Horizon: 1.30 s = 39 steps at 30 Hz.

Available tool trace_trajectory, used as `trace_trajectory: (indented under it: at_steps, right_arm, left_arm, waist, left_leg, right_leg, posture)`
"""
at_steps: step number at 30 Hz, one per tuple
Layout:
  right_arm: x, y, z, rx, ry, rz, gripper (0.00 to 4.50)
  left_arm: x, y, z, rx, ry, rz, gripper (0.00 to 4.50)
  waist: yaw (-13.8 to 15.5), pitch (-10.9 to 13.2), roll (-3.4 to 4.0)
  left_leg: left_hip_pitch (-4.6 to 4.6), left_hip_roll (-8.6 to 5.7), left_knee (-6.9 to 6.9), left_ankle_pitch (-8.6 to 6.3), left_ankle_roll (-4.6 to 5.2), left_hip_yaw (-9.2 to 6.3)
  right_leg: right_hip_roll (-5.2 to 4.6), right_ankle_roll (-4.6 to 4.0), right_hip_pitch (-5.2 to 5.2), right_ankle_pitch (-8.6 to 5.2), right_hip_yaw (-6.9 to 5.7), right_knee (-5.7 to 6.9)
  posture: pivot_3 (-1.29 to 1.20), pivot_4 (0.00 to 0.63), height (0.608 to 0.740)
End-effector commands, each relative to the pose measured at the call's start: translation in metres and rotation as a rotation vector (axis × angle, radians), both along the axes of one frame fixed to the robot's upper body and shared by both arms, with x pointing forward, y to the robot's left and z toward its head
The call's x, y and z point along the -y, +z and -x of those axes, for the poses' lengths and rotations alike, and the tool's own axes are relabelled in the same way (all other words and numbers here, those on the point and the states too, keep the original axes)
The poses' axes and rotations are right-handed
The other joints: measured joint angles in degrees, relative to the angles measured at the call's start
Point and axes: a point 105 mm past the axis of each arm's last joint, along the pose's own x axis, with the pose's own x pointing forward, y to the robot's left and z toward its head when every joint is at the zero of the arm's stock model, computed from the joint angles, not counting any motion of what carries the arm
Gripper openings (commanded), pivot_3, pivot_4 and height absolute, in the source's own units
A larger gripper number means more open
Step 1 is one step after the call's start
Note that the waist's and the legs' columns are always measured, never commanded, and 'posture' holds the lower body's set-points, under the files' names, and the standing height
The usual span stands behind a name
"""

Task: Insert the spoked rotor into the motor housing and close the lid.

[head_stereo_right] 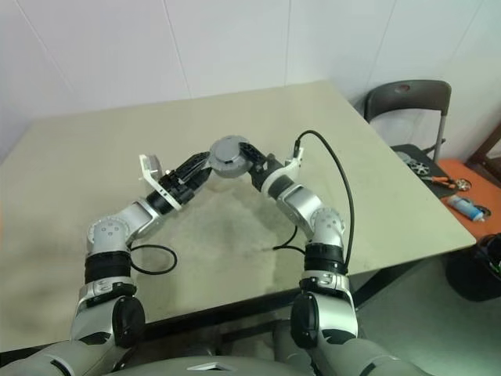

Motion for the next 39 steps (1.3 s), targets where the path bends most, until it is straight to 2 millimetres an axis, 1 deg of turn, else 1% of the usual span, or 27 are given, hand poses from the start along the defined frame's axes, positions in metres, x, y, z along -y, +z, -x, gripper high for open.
trace_trajectory:
  at_steps: [1,4,10,17,20,24,29,34,39]
  right_arm:
    - [-0.009,0.030,0.000,0.096,0.028,-0.035,2.13]
    - [-0.010,0.030,0.000,0.097,0.032,-0.031,2.13]
    - [-0.009,0.029,0.001,0.095,0.037,-0.020,2.13]
    - [-0.007,0.026,0.001,0.088,0.034,-0.007,2.13]
    - [-0.006,0.026,0.000,0.087,0.030,-0.002,2.13]
    - [-0.006,0.023,0.000,0.081,0.028,0.003,2.13]
    - [-0.005,0.020,0.000,0.071,0.023,0.014,2.13]
    - [-0.005,0.018,0.000,0.066,0.022,0.017,2.13]
    - [-0.006,0.018,0.000,0.067,0.024,0.021,2.13]
  left_arm:
    - [0.015,0.004,-0.003,-0.005,-0.052,0.006,4.48]
    - [0.018,0.000,-0.006,-0.016,-0.050,0.006,4.48]
    - [0.023,0.006,-0.015,0.002,-0.037,0.037,4.48]
    - [0.031,0.025,-0.028,0.005,-0.013,0.135,4.48]
    - [0.036,0.031,-0.028,-0.026,-0.038,0.199,4.48]
    - [0.039,0.029,-0.028,-0.086,-0.044,0.225,4.48]
    - [0.040,0.014,-0.020,-0.176,-0.061,0.237,4.48]
    - [0.035,0.003,-0.015,-0.210,-0.051,0.231,4.48]
    - [0.032,-0.001,-0.014,-0.211,-0.044,0.225,4.48]
  waist:
    - [0.1,0.0,0.00]
    - [0.1,0.0,0.00]
    - [0.0,0.0,0.00]
    - [0.1,0.0,-0.01]
    - [0.1,0.0,-0.01]
    - [0.0,0.0,-0.01]
    - [0.0,0.0,-0.01]
    - [0.0,0.0,-0.01]
    - [0.0,0.0,-0.01]
  left_leg:
    - [0.00,0.00,0.00,0.00,0.00,0.00]
    - [0.00,0.00,0.01,0.01,-0.02,0.00]
    - [0.01,0.00,0.01,0.02,-0.03,0.00]
    - [0.00,0.00,0.02,0.02,-0.04,0.00]
    - [-0.01,0.00,0.03,0.02,-0.04,0.00]
    - [0.01,0.00,0.01,0.02,-0.04,-0.01]
    - [0.00,0.00,0.05,0.02,-0.04,-0.01]
    - [0.02,0.00,0.04,0.03,-0.05,-0.01]
    - [0.01,0.00,0.04,0.06,-0.10,0.00]
  right_leg:
    - [0.00,0.00,0.01,0.00,0.00,0.00]
    - [0.00,0.00,0.01,0.00,0.00,0.00]
    - [0.01,-0.01,0.01,0.01,0.00,0.01]
    - [0.00,-0.01,0.01,0.01,0.00,0.01]
    - [0.00,-0.01,0.01,0.01,0.00,0.00]
    - [0.00,0.00,0.01,0.01,0.00,0.01]
    - [0.00,0.00,0.01,0.01,0.00,0.03]
    - [0.00,-0.01,0.02,0.01,0.00,0.05]
    - [0.00,-0.01,0.02,0.01,0.00,0.04]
  posture:
    - [0.00,0.000,0.740]
    - [0.00,0.000,0.740]
    - [0.00,0.000,0.740]
    - [0.00,0.000,0.740]
    - [0.00,0.000,0.740]
    - [0.00,0.000,0.740]
    - [0.00,0.000,0.740]
    - [0.00,0.000,0.740]
    - [0.00,0.000,0.740]
